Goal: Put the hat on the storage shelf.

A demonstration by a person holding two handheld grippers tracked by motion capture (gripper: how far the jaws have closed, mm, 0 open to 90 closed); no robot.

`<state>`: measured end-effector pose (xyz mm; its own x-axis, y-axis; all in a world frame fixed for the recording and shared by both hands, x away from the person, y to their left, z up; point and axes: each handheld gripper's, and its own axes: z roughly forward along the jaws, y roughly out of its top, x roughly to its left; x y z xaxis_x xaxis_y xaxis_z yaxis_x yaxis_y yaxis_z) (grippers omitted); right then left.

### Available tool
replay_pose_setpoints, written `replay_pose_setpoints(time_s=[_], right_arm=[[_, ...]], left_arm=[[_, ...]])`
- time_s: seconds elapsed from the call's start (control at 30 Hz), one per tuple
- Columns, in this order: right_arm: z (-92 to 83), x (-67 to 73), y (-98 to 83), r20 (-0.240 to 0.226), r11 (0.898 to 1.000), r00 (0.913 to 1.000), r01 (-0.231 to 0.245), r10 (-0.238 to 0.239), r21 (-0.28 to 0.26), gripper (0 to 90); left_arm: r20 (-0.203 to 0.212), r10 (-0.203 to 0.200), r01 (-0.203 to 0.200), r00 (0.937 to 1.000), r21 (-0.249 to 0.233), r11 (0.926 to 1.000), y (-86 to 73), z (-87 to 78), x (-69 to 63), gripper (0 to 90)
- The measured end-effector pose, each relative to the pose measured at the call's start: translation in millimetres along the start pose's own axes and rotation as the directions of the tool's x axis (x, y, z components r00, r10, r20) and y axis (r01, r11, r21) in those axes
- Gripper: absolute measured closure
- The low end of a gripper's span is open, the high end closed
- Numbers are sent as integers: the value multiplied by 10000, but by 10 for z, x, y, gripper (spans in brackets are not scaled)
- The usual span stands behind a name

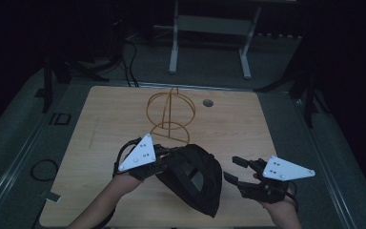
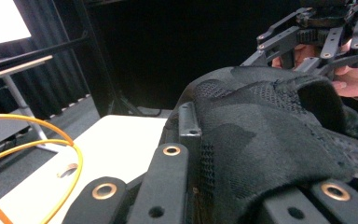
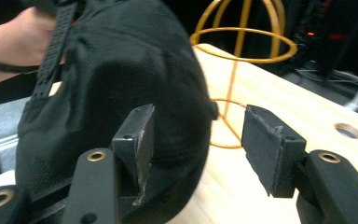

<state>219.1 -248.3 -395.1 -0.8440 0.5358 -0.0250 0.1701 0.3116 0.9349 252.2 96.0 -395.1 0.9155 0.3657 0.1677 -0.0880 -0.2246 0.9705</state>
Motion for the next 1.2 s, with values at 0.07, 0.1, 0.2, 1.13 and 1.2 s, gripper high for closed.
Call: replay_pose_setpoints(time_s=[0.07,0.1,0.2,1.13,1.2], right_arm=[[28,28,19,-262,9998,9995,191,-190,8,464],[40,44,29,-314,9994,9989,353,-351,43,465],[58,82,63,-553,9976,9961,687,-681,102,505],[235,231,150,-1945,9769,9578,2135,-2115,-109,863],[228,243,147,-1956,9757,9562,2183,-2176,-181,868]], left_arm=[[416,-176,183,9990,-157,9997,-4,-32,37,889],[526,-168,178,9985,-185,9997,-5,-43,48,889],[961,-128,158,9953,-313,9994,-8,-82,80,889],[2281,361,-255,9730,-490,9985,65,5,0,888],[2176,309,-218,9755,-439,9988,53,-6,7,888]])
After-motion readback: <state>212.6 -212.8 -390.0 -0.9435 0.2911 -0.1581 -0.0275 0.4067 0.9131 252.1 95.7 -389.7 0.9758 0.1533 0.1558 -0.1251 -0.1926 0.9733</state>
